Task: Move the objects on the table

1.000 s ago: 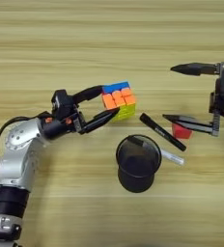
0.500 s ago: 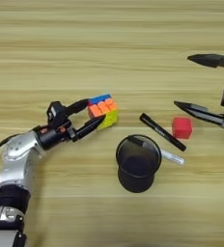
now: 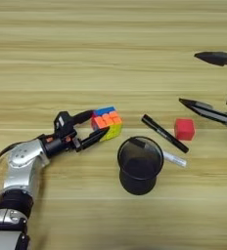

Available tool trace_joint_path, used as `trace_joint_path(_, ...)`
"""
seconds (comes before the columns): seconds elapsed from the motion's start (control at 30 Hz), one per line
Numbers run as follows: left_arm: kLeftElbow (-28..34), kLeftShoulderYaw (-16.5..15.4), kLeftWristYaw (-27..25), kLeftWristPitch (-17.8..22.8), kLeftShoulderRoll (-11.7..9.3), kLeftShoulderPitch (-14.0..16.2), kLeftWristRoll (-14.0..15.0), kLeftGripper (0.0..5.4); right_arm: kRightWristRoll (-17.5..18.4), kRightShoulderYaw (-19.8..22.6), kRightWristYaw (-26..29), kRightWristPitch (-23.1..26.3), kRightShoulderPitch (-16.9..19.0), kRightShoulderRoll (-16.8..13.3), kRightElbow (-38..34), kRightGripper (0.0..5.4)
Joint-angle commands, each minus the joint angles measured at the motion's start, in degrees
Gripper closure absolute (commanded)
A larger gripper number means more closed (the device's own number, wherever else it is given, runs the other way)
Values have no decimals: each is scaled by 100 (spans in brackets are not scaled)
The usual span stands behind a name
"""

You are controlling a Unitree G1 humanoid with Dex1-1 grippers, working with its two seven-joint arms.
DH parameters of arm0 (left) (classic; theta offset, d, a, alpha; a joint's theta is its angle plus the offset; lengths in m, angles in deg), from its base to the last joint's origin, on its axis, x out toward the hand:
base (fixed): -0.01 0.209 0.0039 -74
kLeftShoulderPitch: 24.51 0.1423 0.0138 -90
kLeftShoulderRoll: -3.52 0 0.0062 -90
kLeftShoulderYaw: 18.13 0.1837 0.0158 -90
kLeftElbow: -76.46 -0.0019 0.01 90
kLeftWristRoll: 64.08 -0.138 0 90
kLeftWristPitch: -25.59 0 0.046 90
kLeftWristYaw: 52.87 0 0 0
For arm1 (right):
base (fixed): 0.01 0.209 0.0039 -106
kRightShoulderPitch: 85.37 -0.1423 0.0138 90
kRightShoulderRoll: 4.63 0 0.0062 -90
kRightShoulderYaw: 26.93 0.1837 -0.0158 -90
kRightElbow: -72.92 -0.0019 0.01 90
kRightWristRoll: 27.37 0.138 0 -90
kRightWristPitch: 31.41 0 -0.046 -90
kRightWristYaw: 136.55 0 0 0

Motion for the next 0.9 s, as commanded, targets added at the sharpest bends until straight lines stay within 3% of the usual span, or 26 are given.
trace_joint_path(0.03, -85, 20, -3, -91, 20, -111, -91, 213, 71, 55, 17, -98, -41, -51, 36, 0)
trace_joint_path(0.13, -125, 27, 6, -105, 21, -135, -108, 213, 69, 51, 16, -108, -53, -50, 53, 0)
trace_joint_path(0.17, -140, 29, 11, -116, 21, -145, -115, 184, 67, 47, 17, -117, -58, -49, 63, 0)
trace_joint_path(0.53, -23, 38, 6, -177, 20, -143, -98, 93, 83, 8, -4, -191, -36, 30, 226, 0)
trace_joint_path(0.7, 456, 52, -118, -83, -11, -5, 40, 42, 120, 9, -53, -211, 29, 156, 371, 0)
trace_joint_path(0.9, 1518, 16, -187, 315, -6, 274, 444, 3, -7, -27, -218, -276, 52, 362, 763, 0)
